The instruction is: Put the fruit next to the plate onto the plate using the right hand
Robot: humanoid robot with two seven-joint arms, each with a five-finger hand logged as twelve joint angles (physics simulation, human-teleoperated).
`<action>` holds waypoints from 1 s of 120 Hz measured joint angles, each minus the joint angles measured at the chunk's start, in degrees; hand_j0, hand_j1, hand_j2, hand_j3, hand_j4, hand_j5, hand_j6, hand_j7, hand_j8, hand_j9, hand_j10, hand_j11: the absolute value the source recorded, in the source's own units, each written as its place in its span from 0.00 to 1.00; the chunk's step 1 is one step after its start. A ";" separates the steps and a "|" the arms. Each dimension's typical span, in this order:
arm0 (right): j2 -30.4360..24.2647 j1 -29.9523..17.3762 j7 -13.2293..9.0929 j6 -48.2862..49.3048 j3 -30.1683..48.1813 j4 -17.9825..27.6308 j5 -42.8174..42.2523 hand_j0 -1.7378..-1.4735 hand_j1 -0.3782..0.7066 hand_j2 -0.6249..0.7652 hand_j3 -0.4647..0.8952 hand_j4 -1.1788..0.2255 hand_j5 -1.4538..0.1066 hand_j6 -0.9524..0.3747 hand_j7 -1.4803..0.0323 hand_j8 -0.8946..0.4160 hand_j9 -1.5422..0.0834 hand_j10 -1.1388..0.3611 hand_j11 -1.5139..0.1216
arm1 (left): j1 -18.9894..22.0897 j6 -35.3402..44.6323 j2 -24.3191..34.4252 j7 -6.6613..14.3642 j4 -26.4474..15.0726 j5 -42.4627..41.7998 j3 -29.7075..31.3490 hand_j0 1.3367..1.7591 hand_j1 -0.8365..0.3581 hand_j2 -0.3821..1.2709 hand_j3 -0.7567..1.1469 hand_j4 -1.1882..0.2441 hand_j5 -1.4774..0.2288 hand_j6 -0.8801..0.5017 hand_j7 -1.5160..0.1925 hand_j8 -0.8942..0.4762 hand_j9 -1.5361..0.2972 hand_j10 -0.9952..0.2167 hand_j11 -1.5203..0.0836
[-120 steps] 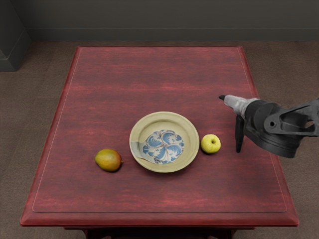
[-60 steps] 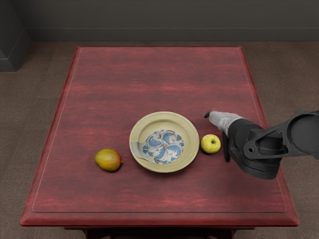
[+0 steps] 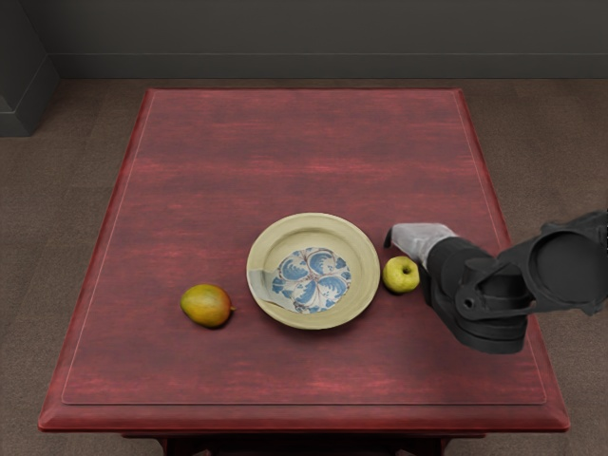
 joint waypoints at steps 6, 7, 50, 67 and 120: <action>0.16 0.05 0.00 0.00 -0.45 -0.02 -0.14 0.30 0.37 0.41 0.34 0.62 0.67 0.48 0.71 0.44 0.70 0.55 0.68 | 0.00 0.00 0.00 0.00 -0.01 0.00 0.01 0.76 0.99 0.23 0.40 0.83 0.87 0.64 0.89 0.65 0.84 0.82 0.95; 0.17 0.07 0.00 0.00 -0.51 -0.02 -0.16 0.30 0.37 0.40 0.34 0.62 0.67 0.48 0.71 0.44 0.70 0.55 0.68 | 0.00 0.00 0.00 0.00 -0.01 0.00 0.01 0.76 0.99 0.23 0.40 0.83 0.87 0.64 0.89 0.65 0.84 0.82 0.95; 0.88 1.77 0.00 0.00 -1.34 0.02 -0.20 0.30 0.44 0.40 0.34 0.57 0.62 0.43 0.66 0.40 0.65 0.51 0.63 | 0.00 0.00 0.00 0.00 -0.02 0.00 -0.03 0.76 0.99 0.23 0.40 0.83 0.87 0.64 0.89 0.65 0.84 0.82 0.95; 1.76 1.89 0.00 0.00 -1.35 0.02 -0.14 0.30 0.45 0.39 0.34 0.57 0.61 0.43 0.65 0.39 0.64 0.50 0.62 | 0.00 0.00 0.00 0.00 -0.03 0.00 -0.06 0.76 0.99 0.23 0.40 0.83 0.87 0.64 0.89 0.65 0.84 0.82 0.95; 3.57 1.29 -0.11 -0.03 -1.22 0.00 -0.12 0.31 0.57 0.41 0.34 0.46 0.50 0.38 0.53 0.28 0.53 0.41 0.52 | 0.26 0.00 0.00 0.00 -0.01 0.00 -0.25 0.76 0.99 0.23 0.40 0.83 0.87 0.64 0.89 0.65 0.84 0.82 0.95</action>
